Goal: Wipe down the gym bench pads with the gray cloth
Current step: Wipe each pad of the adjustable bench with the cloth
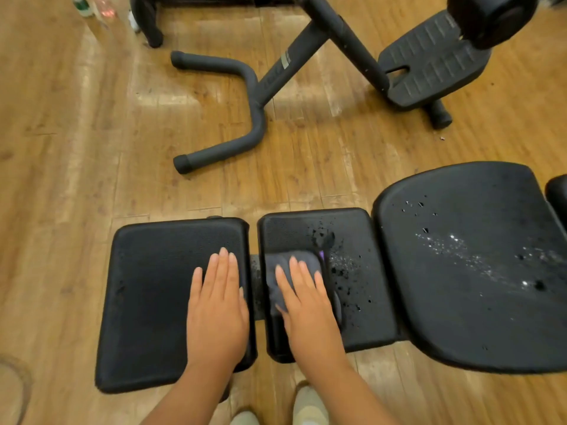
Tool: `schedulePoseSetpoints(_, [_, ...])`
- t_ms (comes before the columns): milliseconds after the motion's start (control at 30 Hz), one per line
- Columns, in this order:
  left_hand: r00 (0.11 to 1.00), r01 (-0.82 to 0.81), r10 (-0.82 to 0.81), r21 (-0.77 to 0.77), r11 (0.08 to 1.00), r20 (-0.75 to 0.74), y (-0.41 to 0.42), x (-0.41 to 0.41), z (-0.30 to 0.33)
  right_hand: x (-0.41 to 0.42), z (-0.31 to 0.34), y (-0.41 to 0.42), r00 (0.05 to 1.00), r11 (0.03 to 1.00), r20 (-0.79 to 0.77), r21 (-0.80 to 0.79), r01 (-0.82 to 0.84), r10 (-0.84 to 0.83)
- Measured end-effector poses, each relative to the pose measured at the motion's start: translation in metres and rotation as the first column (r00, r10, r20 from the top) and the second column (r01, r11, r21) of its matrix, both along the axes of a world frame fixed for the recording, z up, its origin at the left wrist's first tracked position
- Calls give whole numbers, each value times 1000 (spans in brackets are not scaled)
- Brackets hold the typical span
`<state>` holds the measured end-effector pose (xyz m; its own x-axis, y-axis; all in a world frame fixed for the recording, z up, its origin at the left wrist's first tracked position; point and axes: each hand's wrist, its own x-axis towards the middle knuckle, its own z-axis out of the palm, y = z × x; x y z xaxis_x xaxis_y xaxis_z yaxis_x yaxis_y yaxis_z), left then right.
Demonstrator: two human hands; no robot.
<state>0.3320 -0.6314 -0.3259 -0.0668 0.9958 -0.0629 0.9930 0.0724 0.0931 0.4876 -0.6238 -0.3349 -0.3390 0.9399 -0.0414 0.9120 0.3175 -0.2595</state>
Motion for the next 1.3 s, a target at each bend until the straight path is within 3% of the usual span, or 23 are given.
schedulePoseSetpoints(100, [1000,-2,2,1,1000,2,0,1,0,29,-7,-45,999,998,51,-54,-16,19])
schedulePoseSetpoints(233, [1000,-5,5,6,1000,7,0,1,-2,37,-5,-45,998,997,68,-71,5,0])
schedulePoseSetpoints(400, [1000,-10,9,23,1000,25,-1,1,-4,25,6,1,993,990,60,-91,109,-104])
schedulePoseSetpoints(767, [1000,-29,29,4,1000,5,0,4,-2,-11,13,127,992,990,98,-105,94,-84])
schedulePoseSetpoints(833, [1000,-29,29,1,1000,1,0,4,-2,-16,13,123,994,988,66,-119,99,-92])
schedulePoseSetpoints(933, [1000,-27,27,-2,1000,0,0,4,-1,-19,11,94,995,995,42,0,96,-96])
schedulePoseSetpoints(1167, [999,-32,32,-7,999,7,1,3,-1,4,-14,-48,997,998,-36,-5,-70,70])
schedulePoseSetpoints(1300, [999,-25,24,14,1000,36,2,3,-2,4,-8,-33,991,988,-9,-68,-137,137])
